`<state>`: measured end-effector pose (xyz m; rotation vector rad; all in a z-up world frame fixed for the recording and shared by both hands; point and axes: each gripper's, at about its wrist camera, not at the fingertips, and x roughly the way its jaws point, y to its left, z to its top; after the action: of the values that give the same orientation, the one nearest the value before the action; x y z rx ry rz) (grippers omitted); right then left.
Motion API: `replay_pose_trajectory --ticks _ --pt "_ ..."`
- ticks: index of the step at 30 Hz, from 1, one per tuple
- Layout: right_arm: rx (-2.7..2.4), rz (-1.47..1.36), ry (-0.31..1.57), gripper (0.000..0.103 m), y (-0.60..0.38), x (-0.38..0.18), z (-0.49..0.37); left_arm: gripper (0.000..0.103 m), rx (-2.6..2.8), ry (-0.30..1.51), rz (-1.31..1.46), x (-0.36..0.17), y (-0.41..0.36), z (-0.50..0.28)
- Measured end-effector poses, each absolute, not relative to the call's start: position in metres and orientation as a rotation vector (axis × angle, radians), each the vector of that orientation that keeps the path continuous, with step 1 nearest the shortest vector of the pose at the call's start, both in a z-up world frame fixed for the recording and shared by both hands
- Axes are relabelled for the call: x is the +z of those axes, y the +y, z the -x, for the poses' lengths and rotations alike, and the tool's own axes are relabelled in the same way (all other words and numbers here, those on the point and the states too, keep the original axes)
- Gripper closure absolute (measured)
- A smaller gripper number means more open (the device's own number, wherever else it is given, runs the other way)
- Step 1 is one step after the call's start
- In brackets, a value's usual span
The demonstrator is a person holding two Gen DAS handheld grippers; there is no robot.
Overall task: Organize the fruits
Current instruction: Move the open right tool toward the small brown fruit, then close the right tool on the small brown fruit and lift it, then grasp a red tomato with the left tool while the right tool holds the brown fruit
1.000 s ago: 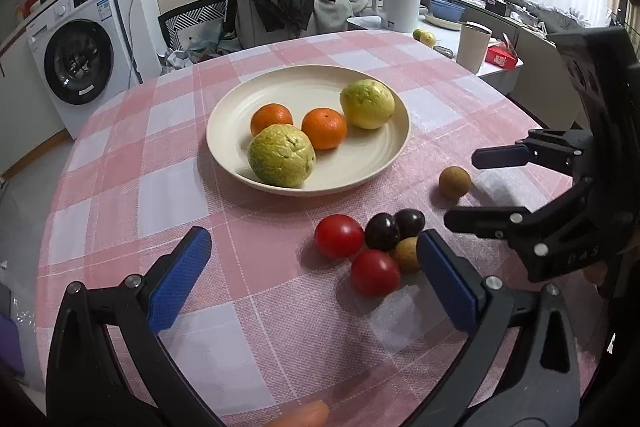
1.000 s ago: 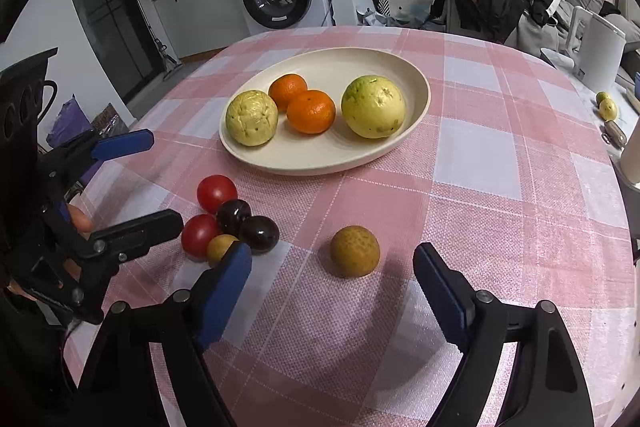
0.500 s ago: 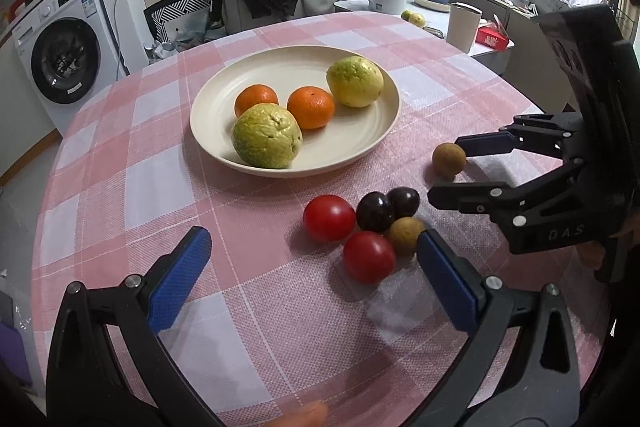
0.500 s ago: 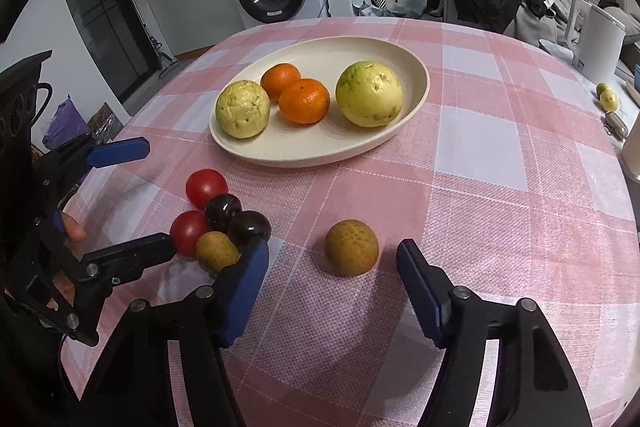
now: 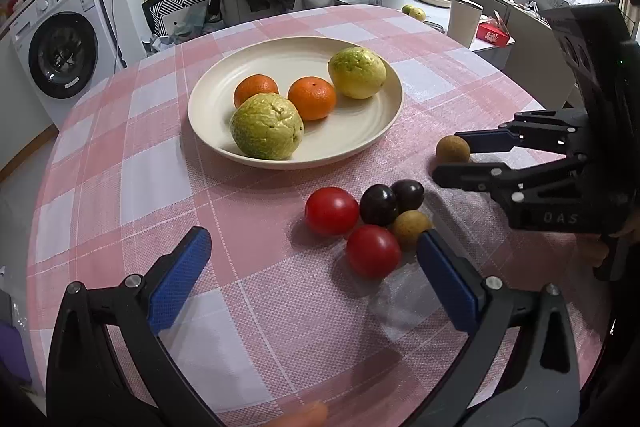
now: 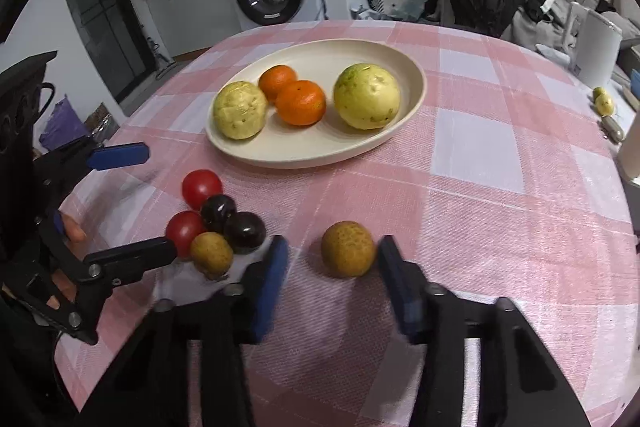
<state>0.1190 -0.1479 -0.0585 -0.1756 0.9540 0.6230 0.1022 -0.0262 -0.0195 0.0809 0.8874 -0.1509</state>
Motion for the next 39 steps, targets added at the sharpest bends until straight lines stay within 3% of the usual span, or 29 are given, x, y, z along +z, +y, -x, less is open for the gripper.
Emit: replay_pose_trajectory --ticks 6,9,18,23,34,39 --pt "0.602 0.219 0.937 0.065 -0.145 -0.059 -0.116 0.001 -0.154 0.885 -0.086 -0.019 -0.026 -0.102" --pt "0.592 0.234 0.933 0.076 -0.144 -0.059 -0.115 0.001 -0.156 0.892 -0.089 -0.021 -0.027 -0.102" --pt "0.609 0.211 0.894 0.076 -0.148 -0.049 -0.113 0.001 -0.168 0.932 -0.105 -0.027 -0.028 -0.103" --pt "0.613 0.207 0.882 0.076 -0.147 -0.046 -0.112 0.006 -0.176 0.949 -0.121 -0.031 -0.028 -0.104" --pt "0.609 0.197 0.885 0.076 -0.150 -0.046 -0.114 0.039 -0.293 1.000 -0.080 -0.040 -0.035 -0.102" --pt "0.611 0.186 0.881 0.076 -0.152 -0.044 -0.114 0.064 -0.313 0.984 -0.065 -0.039 -0.037 -0.099"
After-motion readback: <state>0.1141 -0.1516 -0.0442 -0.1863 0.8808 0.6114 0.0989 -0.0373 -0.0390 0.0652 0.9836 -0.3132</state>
